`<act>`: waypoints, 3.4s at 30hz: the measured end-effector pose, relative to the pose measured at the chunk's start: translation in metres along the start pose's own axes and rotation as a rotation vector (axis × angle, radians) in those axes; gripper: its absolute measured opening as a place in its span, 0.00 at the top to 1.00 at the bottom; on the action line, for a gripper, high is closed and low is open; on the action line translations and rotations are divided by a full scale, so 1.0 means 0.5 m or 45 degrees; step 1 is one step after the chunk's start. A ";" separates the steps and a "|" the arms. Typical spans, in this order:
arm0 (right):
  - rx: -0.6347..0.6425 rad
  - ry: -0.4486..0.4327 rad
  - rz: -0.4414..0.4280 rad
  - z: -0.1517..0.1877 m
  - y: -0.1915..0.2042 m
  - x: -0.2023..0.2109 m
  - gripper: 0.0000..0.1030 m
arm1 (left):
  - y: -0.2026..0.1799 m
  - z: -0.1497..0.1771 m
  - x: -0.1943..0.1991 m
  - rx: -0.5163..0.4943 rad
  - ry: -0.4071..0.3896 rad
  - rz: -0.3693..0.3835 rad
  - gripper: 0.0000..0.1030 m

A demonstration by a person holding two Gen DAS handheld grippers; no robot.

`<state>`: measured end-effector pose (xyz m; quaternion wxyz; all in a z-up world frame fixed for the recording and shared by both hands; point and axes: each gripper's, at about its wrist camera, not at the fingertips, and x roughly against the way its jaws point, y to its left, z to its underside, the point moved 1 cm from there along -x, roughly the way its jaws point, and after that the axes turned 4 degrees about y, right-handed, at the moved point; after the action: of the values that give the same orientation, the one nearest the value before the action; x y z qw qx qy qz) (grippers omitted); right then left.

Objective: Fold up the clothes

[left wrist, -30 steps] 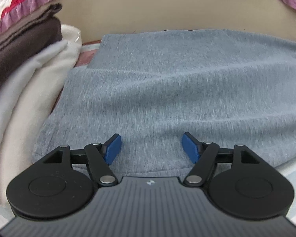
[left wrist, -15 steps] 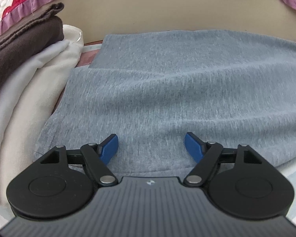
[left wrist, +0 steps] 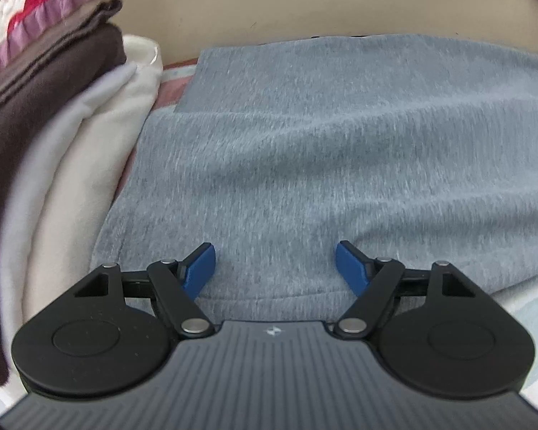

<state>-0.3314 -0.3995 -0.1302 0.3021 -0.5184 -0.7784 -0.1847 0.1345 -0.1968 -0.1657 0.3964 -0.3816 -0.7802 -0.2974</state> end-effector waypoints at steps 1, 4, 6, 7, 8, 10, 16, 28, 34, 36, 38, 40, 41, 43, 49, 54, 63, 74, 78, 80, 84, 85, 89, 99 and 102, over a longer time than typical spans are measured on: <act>0.121 0.003 -0.085 0.008 0.037 0.016 0.53 | -0.003 0.001 0.000 -0.016 -0.008 -0.010 0.27; 0.415 0.039 -0.289 0.032 0.135 0.042 0.53 | 0.000 -0.003 -0.002 -0.006 -0.003 -0.007 0.27; 0.542 0.087 -0.344 0.047 0.184 0.030 0.53 | 0.004 -0.005 -0.004 0.007 -0.004 0.006 0.28; 0.604 0.112 -0.355 0.056 0.207 0.017 0.53 | 0.005 -0.003 -0.004 0.007 -0.014 0.016 0.29; 0.660 0.140 -0.369 0.056 0.223 -0.002 0.53 | 0.006 -0.001 -0.003 0.006 -0.023 0.027 0.30; 0.763 0.217 -0.417 0.063 0.257 -0.035 0.53 | 0.008 0.002 -0.002 0.004 -0.043 0.059 0.39; 0.501 0.069 -0.401 -0.024 0.237 -0.067 0.99 | -0.010 0.002 0.003 -0.088 -0.069 0.082 0.68; 0.141 0.165 -0.325 -0.063 0.193 -0.101 0.97 | -0.071 -0.009 0.079 -0.211 -0.267 0.489 0.52; 0.155 0.273 -0.323 -0.135 0.195 -0.189 0.97 | -0.195 -0.018 0.032 -0.452 -0.194 0.625 0.45; 0.200 0.362 -0.337 -0.151 0.197 -0.218 0.93 | -0.210 -0.023 0.008 -0.460 -0.192 0.567 0.50; 0.184 0.379 -0.312 -0.161 0.187 -0.206 0.79 | -0.213 -0.034 -0.010 -0.426 -0.179 0.543 0.66; 0.171 0.317 -0.291 -0.150 0.181 -0.147 0.64 | -0.204 -0.048 -0.018 -0.359 -0.150 0.546 0.77; 0.166 0.283 -0.281 -0.144 0.178 -0.117 0.62 | -0.204 -0.051 -0.017 -0.356 -0.140 0.534 0.80; 0.167 0.231 -0.245 -0.122 0.169 -0.061 0.58 | -0.208 -0.050 -0.014 -0.366 -0.130 0.501 0.80; 0.168 0.301 -0.020 0.002 0.135 -0.059 0.36 | -0.225 -0.039 -0.020 -0.346 -0.181 0.453 0.80; 0.103 0.218 0.140 0.018 0.099 -0.121 0.36 | -0.217 -0.034 -0.011 -0.303 -0.180 0.450 0.80; 0.046 0.035 0.068 -0.091 0.020 -0.113 0.78 | -0.260 -0.044 0.170 -0.405 -0.336 0.706 0.86; -0.242 0.316 -0.070 -0.108 -0.026 -0.106 0.88 | -0.618 -0.086 0.122 -0.737 -0.157 1.018 0.54; -0.314 0.366 -0.074 -0.075 -0.042 -0.116 0.83 | -0.670 -0.106 0.102 -0.740 -0.104 1.025 0.51; -0.383 0.395 -0.092 -0.059 -0.051 -0.123 0.75 | -0.662 -0.114 0.111 -0.705 -0.231 1.009 0.35; -0.463 0.447 -0.103 -0.035 -0.057 -0.149 0.55 | -0.682 -0.129 0.074 -0.702 -0.187 0.944 0.31; -0.473 0.444 -0.106 -0.031 -0.057 -0.156 0.55 | -0.690 -0.128 0.062 -0.710 -0.138 0.956 0.31; -0.474 0.325 -0.148 -0.034 -0.059 -0.142 0.82 | -0.705 -0.108 0.035 -0.726 -0.061 0.978 0.32; -0.293 0.197 -0.194 -0.018 -0.068 -0.049 0.84 | -0.685 -0.101 0.075 -0.677 0.000 1.178 0.98; -0.306 0.316 -0.115 -0.004 -0.074 -0.050 0.82 | -0.685 -0.074 0.115 -0.744 -0.016 1.191 0.98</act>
<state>-0.3579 -0.4327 -0.1445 0.3229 -0.4886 -0.7300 -0.3524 -0.1586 -0.3866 -0.1537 0.3591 -0.7837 -0.4146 -0.2915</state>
